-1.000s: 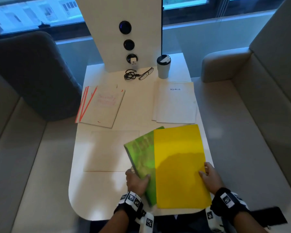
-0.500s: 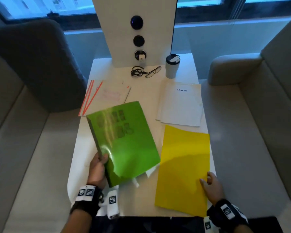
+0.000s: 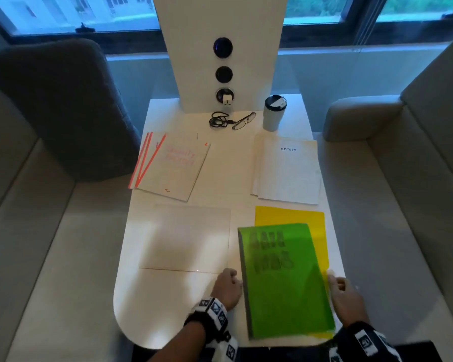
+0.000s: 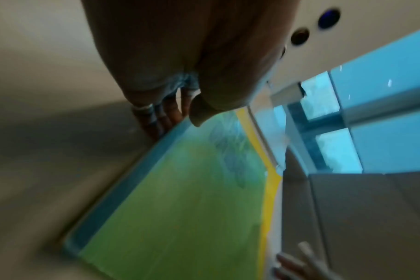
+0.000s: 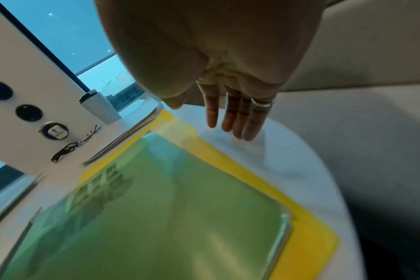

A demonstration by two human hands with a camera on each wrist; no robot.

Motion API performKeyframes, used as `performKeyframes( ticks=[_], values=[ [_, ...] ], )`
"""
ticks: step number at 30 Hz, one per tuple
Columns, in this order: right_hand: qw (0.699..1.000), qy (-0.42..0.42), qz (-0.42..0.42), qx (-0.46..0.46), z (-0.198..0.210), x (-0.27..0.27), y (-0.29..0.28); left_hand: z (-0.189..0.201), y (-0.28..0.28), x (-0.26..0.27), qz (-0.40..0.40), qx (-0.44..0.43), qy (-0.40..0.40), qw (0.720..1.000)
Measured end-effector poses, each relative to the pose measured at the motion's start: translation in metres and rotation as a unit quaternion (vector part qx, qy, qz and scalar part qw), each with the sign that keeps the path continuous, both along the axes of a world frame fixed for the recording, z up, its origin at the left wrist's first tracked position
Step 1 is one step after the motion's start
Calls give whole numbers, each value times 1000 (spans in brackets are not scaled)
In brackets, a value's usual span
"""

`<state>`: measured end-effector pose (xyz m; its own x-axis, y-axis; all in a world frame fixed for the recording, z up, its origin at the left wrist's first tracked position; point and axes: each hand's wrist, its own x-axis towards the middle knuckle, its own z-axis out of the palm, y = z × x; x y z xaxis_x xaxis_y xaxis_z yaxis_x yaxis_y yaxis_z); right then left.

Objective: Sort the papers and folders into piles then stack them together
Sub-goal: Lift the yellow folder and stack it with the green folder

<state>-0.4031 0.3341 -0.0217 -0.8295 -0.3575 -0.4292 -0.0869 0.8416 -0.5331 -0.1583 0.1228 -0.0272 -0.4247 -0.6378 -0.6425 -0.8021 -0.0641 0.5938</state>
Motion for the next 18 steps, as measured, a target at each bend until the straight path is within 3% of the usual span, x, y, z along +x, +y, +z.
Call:
performKeyframes(
  ticks=[3,7,10,12,15,18],
  values=[
    [994,28,108,4,4,16,4,6,-34,21,-82,-96,-21,992],
    [967,66,245,34,5,56,-12,17,-106,68,-127,-194,-114,966],
    [959,53,276,24,9,91,-44,6,-148,117,-222,-187,-217,932],
    [947,34,320,1,11,110,-71,1,-157,141,-272,-192,-235,913],
    [944,-21,327,-28,11,134,-122,3,-148,159,-319,-233,-220,892],
    [961,-77,266,-28,4,154,-175,1,-126,171,-332,-256,-188,888]
  ],
)
